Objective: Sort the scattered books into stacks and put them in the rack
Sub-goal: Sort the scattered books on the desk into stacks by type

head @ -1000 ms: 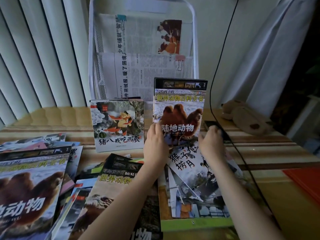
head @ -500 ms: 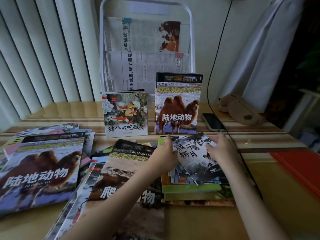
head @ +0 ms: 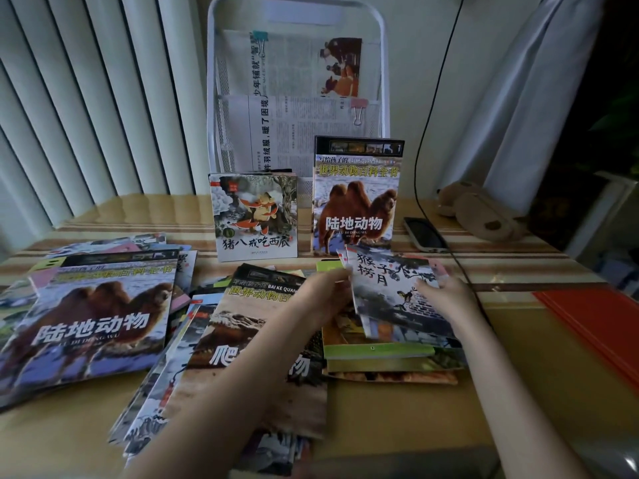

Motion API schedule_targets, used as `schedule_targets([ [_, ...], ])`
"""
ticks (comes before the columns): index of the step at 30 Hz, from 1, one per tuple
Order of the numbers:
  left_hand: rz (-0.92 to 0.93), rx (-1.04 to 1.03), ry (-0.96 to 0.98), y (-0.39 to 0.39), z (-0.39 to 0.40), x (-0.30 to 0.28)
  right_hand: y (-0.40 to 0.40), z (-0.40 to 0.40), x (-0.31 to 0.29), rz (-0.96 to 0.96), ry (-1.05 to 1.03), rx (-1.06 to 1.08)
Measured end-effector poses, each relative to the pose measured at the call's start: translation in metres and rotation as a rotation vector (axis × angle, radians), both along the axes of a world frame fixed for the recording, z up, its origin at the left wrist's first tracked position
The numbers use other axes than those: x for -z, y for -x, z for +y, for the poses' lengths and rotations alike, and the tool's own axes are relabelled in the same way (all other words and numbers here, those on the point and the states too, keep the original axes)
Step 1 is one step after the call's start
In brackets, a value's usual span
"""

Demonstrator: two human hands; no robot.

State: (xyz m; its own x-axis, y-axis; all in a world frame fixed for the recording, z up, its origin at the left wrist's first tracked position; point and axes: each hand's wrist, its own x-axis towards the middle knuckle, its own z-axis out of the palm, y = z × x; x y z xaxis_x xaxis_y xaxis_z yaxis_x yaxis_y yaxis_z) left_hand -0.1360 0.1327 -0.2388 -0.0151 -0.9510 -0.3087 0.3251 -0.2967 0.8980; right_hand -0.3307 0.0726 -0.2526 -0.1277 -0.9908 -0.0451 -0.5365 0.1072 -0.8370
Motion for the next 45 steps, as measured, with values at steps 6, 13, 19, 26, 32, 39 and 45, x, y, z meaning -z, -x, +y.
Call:
schedule_targets([
  [6,-0.198,-0.076,0.300,0.010,0.001,-0.022,-0.004,0.011,-0.019,-0.224,0.358,-0.014],
  [13,-0.330,-0.059,0.574,-0.022,0.006,-0.035,-0.039,0.017,-0.032,-0.519,0.324,-0.226],
  [19,-0.641,-0.368,0.525,-0.029,0.001,0.001,-0.061,0.022,-0.025,-0.257,0.345,-0.233],
  [26,-0.929,-0.774,0.621,-0.106,-0.020,-0.021,-0.157,-0.021,-0.040,0.046,0.647,-0.289],
  [32,-0.983,-0.890,0.429,-0.163,-0.046,0.006,-0.235,-0.043,-0.017,0.105,0.599,-0.301],
  [39,-0.971,-0.674,0.258,-0.173,-0.061,0.040,-0.249,-0.056,0.023,0.342,0.469,-0.266],
  [45,-0.951,-0.670,0.254,-0.170,-0.059,0.036,-0.252,-0.056,0.025,0.286,0.516,-0.243],
])
